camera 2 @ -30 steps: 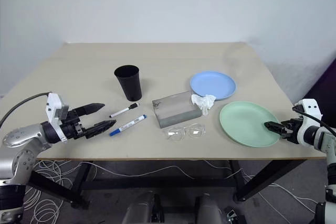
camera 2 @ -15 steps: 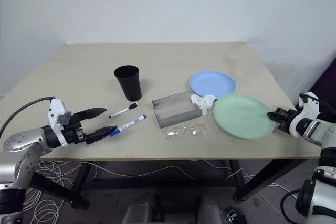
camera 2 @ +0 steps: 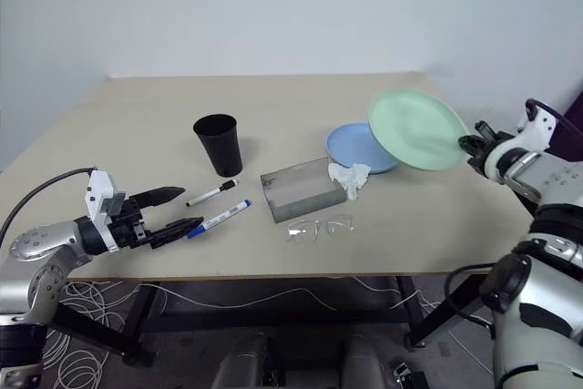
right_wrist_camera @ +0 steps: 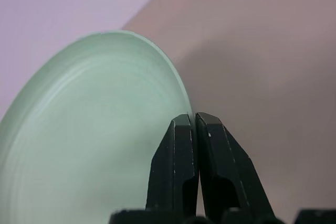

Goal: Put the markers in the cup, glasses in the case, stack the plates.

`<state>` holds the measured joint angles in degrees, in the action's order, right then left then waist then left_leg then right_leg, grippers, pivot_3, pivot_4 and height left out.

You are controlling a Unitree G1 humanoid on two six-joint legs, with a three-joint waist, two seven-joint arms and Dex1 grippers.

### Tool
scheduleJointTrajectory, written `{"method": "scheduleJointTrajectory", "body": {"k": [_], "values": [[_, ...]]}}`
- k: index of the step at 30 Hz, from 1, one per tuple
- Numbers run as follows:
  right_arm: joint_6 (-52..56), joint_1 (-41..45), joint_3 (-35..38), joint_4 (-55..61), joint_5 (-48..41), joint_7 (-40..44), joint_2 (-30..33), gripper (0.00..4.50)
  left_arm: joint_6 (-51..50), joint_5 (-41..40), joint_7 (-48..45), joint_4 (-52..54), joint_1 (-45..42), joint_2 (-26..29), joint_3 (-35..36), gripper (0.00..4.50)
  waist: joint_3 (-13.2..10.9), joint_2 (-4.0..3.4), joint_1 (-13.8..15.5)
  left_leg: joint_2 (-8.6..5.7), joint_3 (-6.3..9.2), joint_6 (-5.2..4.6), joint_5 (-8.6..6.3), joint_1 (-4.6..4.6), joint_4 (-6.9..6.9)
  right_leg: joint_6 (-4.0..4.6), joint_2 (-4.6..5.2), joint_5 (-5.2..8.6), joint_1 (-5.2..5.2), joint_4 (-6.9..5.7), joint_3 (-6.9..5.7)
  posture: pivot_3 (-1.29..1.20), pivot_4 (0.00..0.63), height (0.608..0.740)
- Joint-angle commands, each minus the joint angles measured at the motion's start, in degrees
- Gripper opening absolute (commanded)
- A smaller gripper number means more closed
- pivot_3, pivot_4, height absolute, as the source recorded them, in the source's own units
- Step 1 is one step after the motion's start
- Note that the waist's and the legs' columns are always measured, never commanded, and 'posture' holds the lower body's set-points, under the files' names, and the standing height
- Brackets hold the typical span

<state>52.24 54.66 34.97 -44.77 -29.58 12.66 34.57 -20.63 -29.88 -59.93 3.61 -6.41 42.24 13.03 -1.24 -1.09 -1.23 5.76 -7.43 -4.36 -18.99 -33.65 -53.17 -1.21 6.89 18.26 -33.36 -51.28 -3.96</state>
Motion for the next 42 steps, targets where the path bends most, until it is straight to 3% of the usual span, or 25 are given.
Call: {"method": "scheduleJointTrajectory", "body": {"k": [1, 10, 23, 28, 32, 37, 42], "values": [[-9.9, 5.6, -1.5, -6.9, 2.6, -4.3, -2.6, 0.04, 1.0, 0.2, 0.4, 0.6, -1.7, -0.1, 0.1, 4.50, 0.0, 0.00, -0.1, 0.00, -0.02, -0.03, 0.02, -0.01, -0.01, 0.00, 0.00, 0.00, -0.01, -0.01, 0.02, 0.00, 0.000, 0.639], [-29.2, 12.7, -3.5, -24.8, 6.7, -9.4, -8.5, 0.04, 0.7, -0.2, 2.2, 2.3, -0.5, -0.8, 0.6, 4.50, 0.0, -0.01, -0.1, -0.02, -0.30, -0.16, 0.10, -0.09, -0.07, -0.01, 0.00, 0.02, -0.10, -0.14, 0.04, 0.00, 0.000, 0.639], [-34.7, 15.0, -3.6, -29.8, 7.3, -9.4, -13.7, 0.04, 0.1, -1.1, 4.4, 4.6, 1.6, -0.7, 1.9, 4.50, 0.0, -0.02, -0.8, 0.00, -0.26, -0.01, 0.03, -0.09, -0.14, 0.01, 0.00, 0.02, -0.17, -0.35, 0.08, 0.00, 0.000, 0.639], [-35.5, 15.5, -3.6, -29.6, 7.1, -7.1, -14.5, 1.27, 0.0, -1.2, 4.6, 4.5, 1.0, -0.6, 1.8, 4.50, 0.0, -0.02, -0.8, 0.00, -0.28, 0.00, 0.02, -0.09, -0.14, 0.00, -0.01, 0.03, -0.15, -0.33, 0.07, 0.00, 0.000, 0.639], [-35.1, 16.4, -4.1, -28.6, 7.1, -4.5, -14.0, 2.65, -0.2, -1.4, 4.7, 4.5, 0.8, -0.6, 1.8, 4.50, 0.0, -0.02, -0.9, 0.00, -0.28, 0.03, 0.01, -0.09, -0.14, 0.01, -0.01, 0.03, -0.16, -0.34, 0.07, 0.00, 0.000, 0.639], [-30.8, 16.5, -11.9, -25.2, 12.5, 3.3, -12.8, 4.34, -0.4, -1.5, 4.9, 4.8, 1.0, -0.7, 1.8, 4.50, 0.0, -0.02, -0.9, 0.00, -0.27, 0.03, 0.00, -0.09, -0.12, 0.01, -0.01, 0.03, -0.17, -0.33, 0.06, 0.00, 0.000, 0.639], [-17.2, 11.2, -23.0, -13.1, 16.5, 15.3, -10.9, 4.46, -0.6, -1.4, 5.0, 4.7, 0.9, -0.8, 1.6, 4.50, 0.0, -0.01, -0.8, 0.00, -0.20, -0.03, 0.04, -0.09, -0.10, 0.01, 0.01, 0.02, -0.13, -0.27, 0.06, 0.00, 0.000, 0.639]]}}
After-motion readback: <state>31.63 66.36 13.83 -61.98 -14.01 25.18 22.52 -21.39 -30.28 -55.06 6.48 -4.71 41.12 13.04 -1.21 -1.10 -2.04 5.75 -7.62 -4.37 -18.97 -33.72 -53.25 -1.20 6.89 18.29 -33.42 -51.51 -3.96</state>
